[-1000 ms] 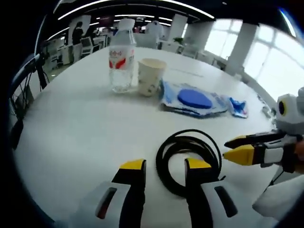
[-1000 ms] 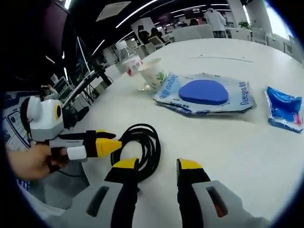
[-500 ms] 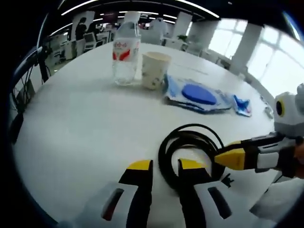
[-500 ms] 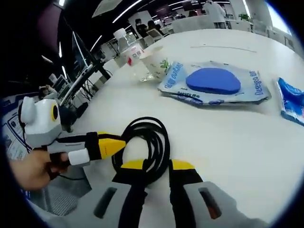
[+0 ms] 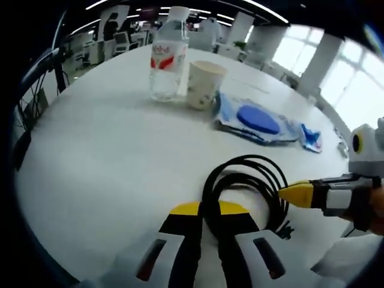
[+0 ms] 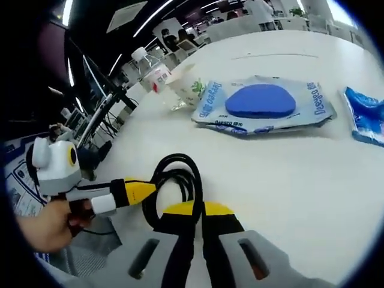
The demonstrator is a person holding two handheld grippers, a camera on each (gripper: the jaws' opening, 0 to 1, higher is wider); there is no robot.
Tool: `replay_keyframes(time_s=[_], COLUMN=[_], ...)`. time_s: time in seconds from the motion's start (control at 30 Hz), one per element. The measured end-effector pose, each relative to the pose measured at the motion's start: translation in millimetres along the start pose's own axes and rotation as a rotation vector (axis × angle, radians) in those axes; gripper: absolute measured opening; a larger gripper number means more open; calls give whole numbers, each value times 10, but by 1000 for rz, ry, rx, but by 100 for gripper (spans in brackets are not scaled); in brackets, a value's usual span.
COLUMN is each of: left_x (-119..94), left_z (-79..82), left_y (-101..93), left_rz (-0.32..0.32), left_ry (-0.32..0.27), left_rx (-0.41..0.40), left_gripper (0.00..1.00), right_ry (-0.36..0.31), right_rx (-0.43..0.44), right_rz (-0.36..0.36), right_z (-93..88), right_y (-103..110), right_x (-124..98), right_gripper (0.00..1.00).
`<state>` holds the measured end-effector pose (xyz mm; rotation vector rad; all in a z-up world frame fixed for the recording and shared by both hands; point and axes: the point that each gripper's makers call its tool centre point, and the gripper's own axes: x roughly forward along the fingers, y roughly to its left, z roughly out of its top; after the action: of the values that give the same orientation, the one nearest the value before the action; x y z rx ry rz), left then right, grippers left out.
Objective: Arrange the tabletop items into an orderly group along one side of the table until the central work area is clear of visible clutter.
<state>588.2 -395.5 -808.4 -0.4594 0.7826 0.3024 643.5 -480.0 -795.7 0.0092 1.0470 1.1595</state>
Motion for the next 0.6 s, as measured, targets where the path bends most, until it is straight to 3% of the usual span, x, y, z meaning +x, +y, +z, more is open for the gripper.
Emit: replay_keyframes(time_s=[0.17, 0.33, 0.6], left_x=[-44, -95, -37], left_z=[2, 68, 161], left_y=[-67, -238, -543], left_rz=[-15, -11, -65], left_ry=[-3, -32, -24], left_rx=[-38, -32, -34], left_gripper=[3, 3, 0], right_ry=[-21, -49, -113], right_rx=[7, 26, 109], right_rz=[9, 4, -2], right_z=[97, 175, 259], right_y=[-26, -97, -255], right_x=[-54, -137, -335], right_gripper=[0, 0, 0])
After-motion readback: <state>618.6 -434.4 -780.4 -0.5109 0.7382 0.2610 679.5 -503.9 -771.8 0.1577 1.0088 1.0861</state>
